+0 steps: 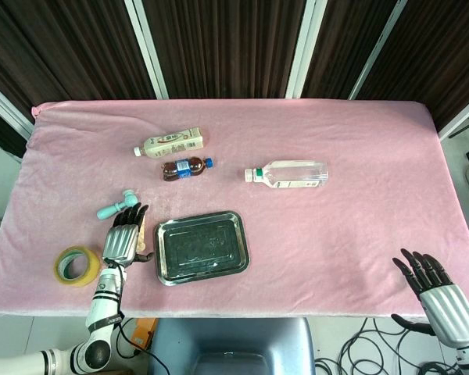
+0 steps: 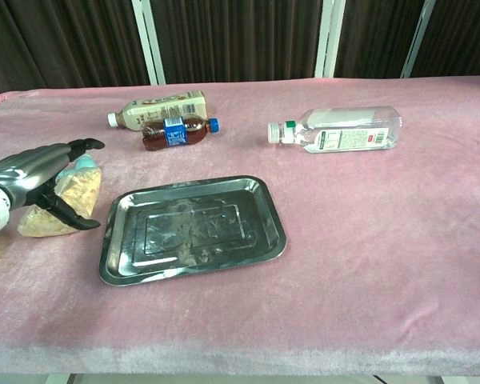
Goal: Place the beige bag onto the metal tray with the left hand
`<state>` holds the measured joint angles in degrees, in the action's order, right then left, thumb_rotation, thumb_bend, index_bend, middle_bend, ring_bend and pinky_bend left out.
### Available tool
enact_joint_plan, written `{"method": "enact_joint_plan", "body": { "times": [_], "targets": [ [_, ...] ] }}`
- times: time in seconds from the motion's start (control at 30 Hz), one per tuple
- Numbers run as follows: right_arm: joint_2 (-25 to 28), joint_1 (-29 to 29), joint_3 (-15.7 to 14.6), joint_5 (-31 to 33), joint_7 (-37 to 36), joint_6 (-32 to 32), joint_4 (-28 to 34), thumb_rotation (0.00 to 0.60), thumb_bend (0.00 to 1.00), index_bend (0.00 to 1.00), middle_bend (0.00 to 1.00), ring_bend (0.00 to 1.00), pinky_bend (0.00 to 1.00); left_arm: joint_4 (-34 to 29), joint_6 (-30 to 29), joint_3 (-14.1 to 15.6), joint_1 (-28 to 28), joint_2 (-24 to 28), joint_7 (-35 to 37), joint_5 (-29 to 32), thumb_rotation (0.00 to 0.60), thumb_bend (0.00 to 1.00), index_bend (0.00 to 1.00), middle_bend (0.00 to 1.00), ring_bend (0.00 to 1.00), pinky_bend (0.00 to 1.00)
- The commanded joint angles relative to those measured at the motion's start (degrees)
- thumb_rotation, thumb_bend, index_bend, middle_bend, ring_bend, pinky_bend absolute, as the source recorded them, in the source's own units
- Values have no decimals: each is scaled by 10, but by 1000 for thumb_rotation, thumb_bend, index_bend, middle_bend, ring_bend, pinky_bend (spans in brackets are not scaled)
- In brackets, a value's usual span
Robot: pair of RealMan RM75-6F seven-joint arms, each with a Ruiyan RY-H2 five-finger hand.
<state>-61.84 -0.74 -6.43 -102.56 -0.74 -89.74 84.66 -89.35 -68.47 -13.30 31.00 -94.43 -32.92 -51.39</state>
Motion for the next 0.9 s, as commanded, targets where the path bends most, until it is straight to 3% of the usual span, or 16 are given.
{"method": "enact_joint_plan", "body": {
  "times": [0.03,0.5,0.7,0.77,0.9],
  "targets": [
    [0,0,0,-1,0,-1,1,600,26,0,0,0,212,0,-4,1,0,0,0,1,600,0,0,0,0,98],
    [-3,3,-1,-3,0,-8,-4,600,26,0,0,0,212,15,-6,11,8,-8,-7,4,600,0,0,0,0,103],
    [-3,1,-1,-4,3,-3,-4,600,26,0,0,0,212,66,-9,10,22,-28,-37,16,600,35,1,3,8,131],
    [-3,1,-2,-4,3,-2,-4,600,26,0,0,0,212,89,-15,9,27,-40,-52,20,600,141,53,66,69,159],
    [-2,0,-2,-4,3,0,-4,600,26,0,0,0,212,119,-15,9,31,-57,-67,29,600,318,239,290,316,288]
  ]
}}
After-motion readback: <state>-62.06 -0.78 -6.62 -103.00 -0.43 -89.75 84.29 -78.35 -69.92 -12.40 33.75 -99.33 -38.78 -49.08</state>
